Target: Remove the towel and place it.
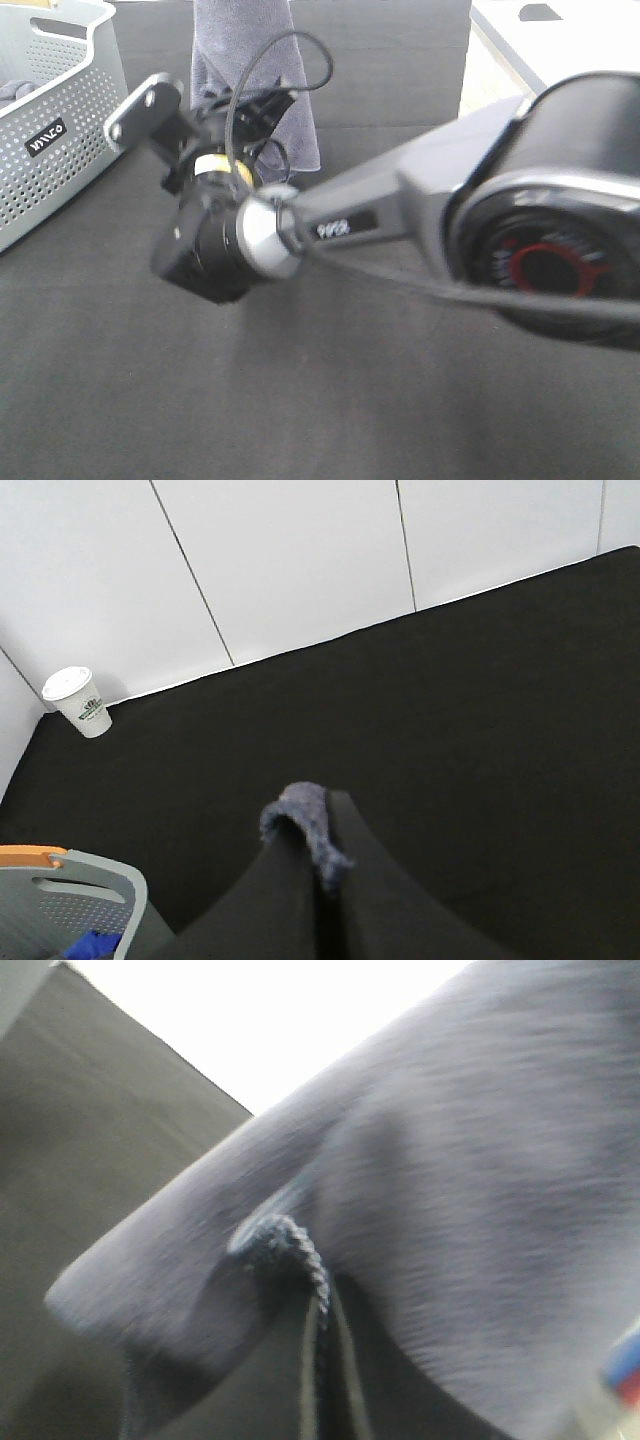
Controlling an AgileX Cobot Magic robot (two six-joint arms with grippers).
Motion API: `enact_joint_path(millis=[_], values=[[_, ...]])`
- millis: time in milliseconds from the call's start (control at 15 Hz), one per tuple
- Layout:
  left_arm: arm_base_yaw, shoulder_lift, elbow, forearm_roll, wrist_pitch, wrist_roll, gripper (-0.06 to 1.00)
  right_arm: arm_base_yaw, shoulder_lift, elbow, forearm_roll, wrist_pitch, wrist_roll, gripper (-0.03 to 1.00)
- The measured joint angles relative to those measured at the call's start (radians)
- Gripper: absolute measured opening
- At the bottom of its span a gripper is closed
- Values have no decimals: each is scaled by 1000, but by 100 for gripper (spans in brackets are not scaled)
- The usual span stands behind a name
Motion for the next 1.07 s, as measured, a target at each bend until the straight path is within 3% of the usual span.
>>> enact_joint_path(millis=[133, 467, 600, 800, 867, 933, 1067], values=[[38, 0, 0, -48, -65, -9, 0, 16, -85, 6, 148, 37, 2, 2], [165, 0, 0, -235, -86, 33, 0, 6, -322, 180, 188, 696, -3, 2], [202, -11, 0, -319, -94, 80, 0, -52, -408, 281, 190, 934, -9, 2], [266, -44, 0, -504, -85, 233, 0, -204, -542, 395, 204, 1261, 34, 2], [305, -51, 0, -586, -63, 305, 0, -260, -578, 411, 188, 1356, 77, 2], [319, -52, 0, -612, -53, 334, 0, -322, -610, 413, 139, 1452, 140, 2], [375, -52, 0, -695, 16, 422, 0, -425, -676, 413, -47, 1613, 311, 2]])
